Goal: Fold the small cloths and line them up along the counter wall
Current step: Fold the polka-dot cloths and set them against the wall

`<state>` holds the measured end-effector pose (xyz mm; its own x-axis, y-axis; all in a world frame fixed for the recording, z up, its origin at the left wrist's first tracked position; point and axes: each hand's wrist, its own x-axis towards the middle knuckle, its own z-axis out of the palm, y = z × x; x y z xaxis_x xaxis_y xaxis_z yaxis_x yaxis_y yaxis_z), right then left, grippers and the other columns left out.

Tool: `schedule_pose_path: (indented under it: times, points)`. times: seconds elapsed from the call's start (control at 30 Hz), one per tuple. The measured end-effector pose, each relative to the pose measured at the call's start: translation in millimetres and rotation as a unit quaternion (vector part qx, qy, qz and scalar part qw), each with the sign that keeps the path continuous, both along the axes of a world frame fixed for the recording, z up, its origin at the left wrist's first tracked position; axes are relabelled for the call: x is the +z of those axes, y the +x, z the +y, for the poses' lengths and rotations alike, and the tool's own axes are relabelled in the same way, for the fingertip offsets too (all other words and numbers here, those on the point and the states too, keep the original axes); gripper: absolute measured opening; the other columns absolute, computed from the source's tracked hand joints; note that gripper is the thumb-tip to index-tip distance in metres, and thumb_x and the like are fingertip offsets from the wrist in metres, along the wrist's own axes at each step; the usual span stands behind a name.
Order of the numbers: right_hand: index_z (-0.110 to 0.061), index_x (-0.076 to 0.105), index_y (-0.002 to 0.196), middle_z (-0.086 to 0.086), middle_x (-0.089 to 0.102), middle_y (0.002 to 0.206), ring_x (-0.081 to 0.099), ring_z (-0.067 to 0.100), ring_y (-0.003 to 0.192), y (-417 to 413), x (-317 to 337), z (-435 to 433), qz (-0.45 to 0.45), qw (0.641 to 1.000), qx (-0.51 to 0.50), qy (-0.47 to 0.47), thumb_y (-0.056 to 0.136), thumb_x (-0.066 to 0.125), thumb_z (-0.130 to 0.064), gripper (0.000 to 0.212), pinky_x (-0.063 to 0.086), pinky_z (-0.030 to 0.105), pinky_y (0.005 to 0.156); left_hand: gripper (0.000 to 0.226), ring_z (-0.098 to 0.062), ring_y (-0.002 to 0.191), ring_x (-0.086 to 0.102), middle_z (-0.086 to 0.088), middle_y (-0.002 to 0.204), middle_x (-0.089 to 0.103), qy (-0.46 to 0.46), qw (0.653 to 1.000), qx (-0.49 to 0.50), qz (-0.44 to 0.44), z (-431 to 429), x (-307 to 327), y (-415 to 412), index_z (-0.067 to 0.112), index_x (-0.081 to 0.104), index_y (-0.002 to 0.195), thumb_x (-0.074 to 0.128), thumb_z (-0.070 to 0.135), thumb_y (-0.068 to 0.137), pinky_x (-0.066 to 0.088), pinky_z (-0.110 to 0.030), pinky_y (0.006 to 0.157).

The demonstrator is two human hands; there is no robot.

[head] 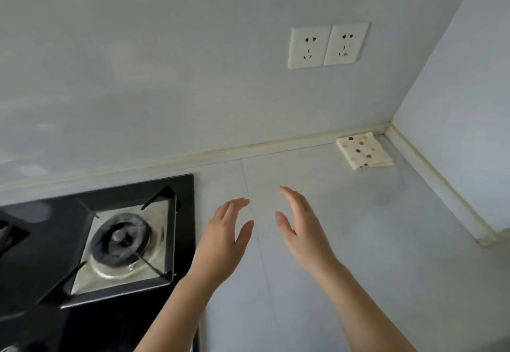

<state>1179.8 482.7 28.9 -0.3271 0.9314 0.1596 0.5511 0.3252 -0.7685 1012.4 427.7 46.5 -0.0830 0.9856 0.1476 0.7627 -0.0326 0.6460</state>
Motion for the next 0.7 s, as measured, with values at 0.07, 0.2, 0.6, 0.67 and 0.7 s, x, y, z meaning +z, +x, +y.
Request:
schedule_pose_path:
  times: [0.07,0.2,0.6,0.67,0.7]
  points:
    - [-0.012,0.041,0.141,0.0,0.044,0.142,0.037,0.009,0.132,-36,11,-51,0.008,1.0,0.019,0.012,0.095,0.05,-0.017,0.047,0.016,-0.001,0.101,0.038,-0.01,0.119,0.048,0.015,0.129,0.047,0.011,1.0,0.025,-0.003,-57,10,-34,0.02,0.048,0.133,0.053,0.024,0.095,0.033,-0.018,0.096]
    - [-0.018,0.041,0.141,-0.007,0.044,0.14,0.036,-0.004,0.124,-113,29,-150,0.008,0.997,0.073,0.013,0.096,0.052,-0.016,0.046,0.016,-0.005,0.097,0.037,-0.002,0.11,0.049,0.017,0.126,0.048,0.025,0.996,0.078,-0.021,-173,25,-105,0.026,0.048,0.131,0.053,0.028,0.094,0.035,-0.015,0.087]
    - [-0.03,0.038,0.141,-0.016,0.038,0.144,0.032,-0.007,0.128,-279,56,-278,-0.027,0.976,0.217,0.0,0.097,0.049,-0.025,0.045,0.028,0.014,0.105,0.033,0.003,0.088,0.051,0.016,0.122,0.051,0.046,0.969,0.239,-0.05,-347,42,-253,0.025,0.051,0.127,0.052,0.025,0.094,0.037,-0.008,0.074]
    - [-0.031,0.038,0.14,-0.018,0.037,0.143,0.03,-0.013,0.123,-301,51,-281,-0.038,0.972,0.23,-0.006,0.098,0.048,-0.026,0.044,0.023,0.006,0.099,0.032,0.0,0.09,0.051,0.016,0.122,0.051,0.048,0.966,0.247,-0.063,-353,40,-270,0.026,0.052,0.126,0.053,0.025,0.094,0.039,-0.017,0.078]
    - [-0.031,0.039,0.14,-0.018,0.038,0.143,0.03,-0.014,0.121,-313,47,-281,-0.042,0.971,0.235,-0.008,0.098,0.048,-0.026,0.043,0.022,0.003,0.095,0.032,-0.001,0.092,0.051,0.015,0.122,0.052,0.048,0.965,0.25,-0.066,-355,38,-280,0.027,0.052,0.126,0.054,0.024,0.094,0.039,-0.019,0.079]
